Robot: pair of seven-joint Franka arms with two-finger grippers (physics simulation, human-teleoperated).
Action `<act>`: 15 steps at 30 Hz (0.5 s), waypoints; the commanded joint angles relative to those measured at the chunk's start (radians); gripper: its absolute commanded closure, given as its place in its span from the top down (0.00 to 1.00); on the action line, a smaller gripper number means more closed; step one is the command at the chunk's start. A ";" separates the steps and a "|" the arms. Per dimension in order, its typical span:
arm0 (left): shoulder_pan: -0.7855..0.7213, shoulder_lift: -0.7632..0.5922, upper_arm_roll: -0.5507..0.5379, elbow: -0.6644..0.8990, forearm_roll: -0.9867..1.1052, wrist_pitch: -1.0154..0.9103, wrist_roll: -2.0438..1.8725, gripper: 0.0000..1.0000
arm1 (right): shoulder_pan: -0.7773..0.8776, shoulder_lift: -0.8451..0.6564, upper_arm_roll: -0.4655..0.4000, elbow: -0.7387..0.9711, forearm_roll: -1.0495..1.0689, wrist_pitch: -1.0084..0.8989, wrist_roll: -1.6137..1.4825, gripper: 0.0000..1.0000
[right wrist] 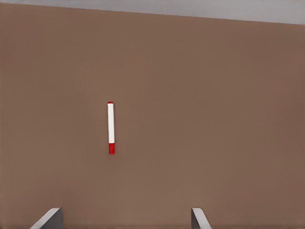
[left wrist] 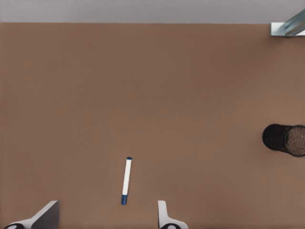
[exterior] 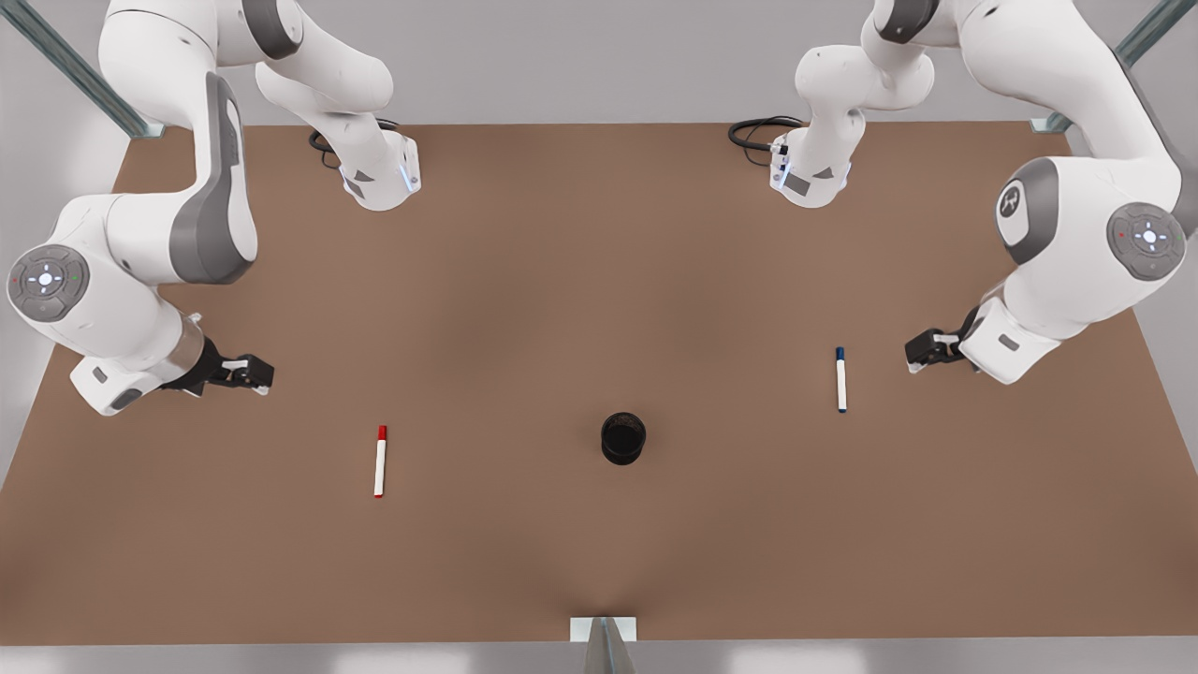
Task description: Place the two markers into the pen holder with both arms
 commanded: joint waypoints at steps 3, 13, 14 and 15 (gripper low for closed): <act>0.003 0.031 0.000 -0.013 -0.002 0.014 0.079 1.00 | 0.005 -0.003 0.002 -0.001 -0.001 -0.025 0.018 1.00; 0.084 0.089 0.000 -0.548 -0.021 0.675 0.125 1.00 | 0.060 0.293 0.002 0.005 -0.043 0.365 0.032 1.00; 0.078 0.094 -0.001 -0.620 -0.044 0.796 0.123 1.00 | 0.066 0.319 0.002 0.007 -0.050 0.381 0.049 1.00; 0.075 0.112 -0.008 -0.647 -0.044 0.856 0.123 1.00 | 0.077 0.354 0.002 0.008 -0.058 0.429 0.061 1.00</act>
